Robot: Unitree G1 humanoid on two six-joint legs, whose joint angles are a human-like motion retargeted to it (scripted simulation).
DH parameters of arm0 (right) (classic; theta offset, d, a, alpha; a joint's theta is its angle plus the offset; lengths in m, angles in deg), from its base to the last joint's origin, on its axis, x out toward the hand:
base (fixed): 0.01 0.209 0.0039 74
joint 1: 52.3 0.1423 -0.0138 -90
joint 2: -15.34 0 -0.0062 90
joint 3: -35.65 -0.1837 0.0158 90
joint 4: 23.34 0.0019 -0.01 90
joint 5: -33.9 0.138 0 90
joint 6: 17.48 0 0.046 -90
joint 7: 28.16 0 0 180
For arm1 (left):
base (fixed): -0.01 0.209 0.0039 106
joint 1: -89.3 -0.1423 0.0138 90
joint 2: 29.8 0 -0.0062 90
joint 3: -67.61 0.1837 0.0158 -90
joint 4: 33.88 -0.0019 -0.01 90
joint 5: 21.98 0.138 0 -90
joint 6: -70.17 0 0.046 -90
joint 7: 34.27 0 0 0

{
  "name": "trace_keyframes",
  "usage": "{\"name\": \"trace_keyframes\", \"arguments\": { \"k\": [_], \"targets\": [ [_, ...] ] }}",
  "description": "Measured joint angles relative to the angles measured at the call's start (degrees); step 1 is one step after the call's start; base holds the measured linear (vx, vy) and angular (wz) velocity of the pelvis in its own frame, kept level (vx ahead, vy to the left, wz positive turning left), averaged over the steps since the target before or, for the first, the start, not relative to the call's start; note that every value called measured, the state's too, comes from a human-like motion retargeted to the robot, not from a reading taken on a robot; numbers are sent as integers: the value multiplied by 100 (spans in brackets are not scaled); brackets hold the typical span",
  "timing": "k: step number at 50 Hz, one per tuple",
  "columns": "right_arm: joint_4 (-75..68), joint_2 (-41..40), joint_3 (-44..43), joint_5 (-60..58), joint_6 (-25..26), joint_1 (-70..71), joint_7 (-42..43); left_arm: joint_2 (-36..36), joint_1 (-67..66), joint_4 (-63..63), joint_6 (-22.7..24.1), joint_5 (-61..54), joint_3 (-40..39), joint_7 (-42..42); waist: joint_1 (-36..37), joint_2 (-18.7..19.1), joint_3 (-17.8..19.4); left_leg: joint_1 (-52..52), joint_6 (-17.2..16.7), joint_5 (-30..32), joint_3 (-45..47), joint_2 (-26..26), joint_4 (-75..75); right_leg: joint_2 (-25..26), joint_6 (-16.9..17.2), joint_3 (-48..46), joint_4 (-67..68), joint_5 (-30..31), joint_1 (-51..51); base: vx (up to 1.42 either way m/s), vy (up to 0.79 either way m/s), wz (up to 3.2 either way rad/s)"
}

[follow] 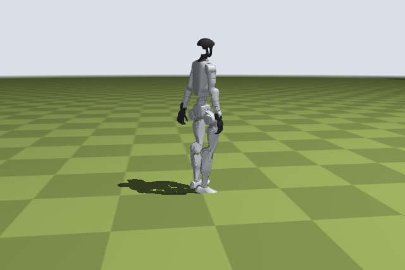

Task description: In place motions

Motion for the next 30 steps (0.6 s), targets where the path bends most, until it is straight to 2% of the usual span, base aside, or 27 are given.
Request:
{"name": "trace_keyframes", "arguments": {
  "k": [3, 10, 15, 17, 18, 20, 24, 28, 30],
  "targets": [
    [-13, -27, 79, 50, -63, -16, -12, 105, -185, 40, 10, -45, -217, -13, 580, 3, 17, -85, 99, -6, 572, 35, 57, 72, -22, 600, 9, 100, -71, 11, 10, -145],
    [-485, 161, -112, -5, -48, -191, 421, 186, -297, 377, 130, 11, -322, -33, 800, 38, -151, 5, 235, -45, 498, -108, -55, -44, 98, 632, 84, 103, -85, 11, 22, -9],
    [-900, 366, -458, -18, 62, -445, 769, 133, -126, 435, 92, 12, -304, 70, 1413, 150, -323, -86, 340, -58, 757, -204, 6, -113, 153, 860, 353, -2, -131, 13, 24, -32],
    [-904, 456, -717, -38, 70, -654, 791, 93, -33, 450, 152, -89, -234, 147, 1020, 185, -502, -18, 271, -95, 198, -257, 13, -230, 19, 379, 818, -109, -194, 17, 23, 165],
    [-856, 477, -769, -52, 41, -740, 765, 79, -10, 452, 186, -160, -217, 176, 1034, 245, -519, -36, 261, -94, 187, -205, 54, -146, -200, 511, 1110, -97, -343, 16, 18, 88],
    [-773, 518, -851, -140, -54, -828, 659, 28, 65, 423, 219, -353, -123, 247, 812, 297, -514, 9, 229, -98, 27, -138, 94, -21, -290, 677, 1550, -173, -745, 9, 9, 55],
    [-638, 575, -847, -504, -130, -801, 641, -41, 242, 293, 183, -552, 24, 377, 267, 104, -85, 222, 355, -76, 82, -253, 189, 302, -212, 1013, 1099, -343, -1676, -4, 1, 28],
    [-469, 682, -659, -516, -146, -690, 670, -162, 572, 367, 145, -604, 302, 159, -636, -122, 764, 449, 481, -80, 25, -258, 398, 514, -245, 908, 552, -523, -2990, -21, 3, 59],
    [-388, 721, -695, -345, -89, -672, 585, -227, 788, 565, 105, -474, 434, 48, -1041, -152, 1220, 479, 526, -47, -8, -157, 481, 601, -418, 1015, 439, -550, -3797, -36, 8, 89]
  ]
}}
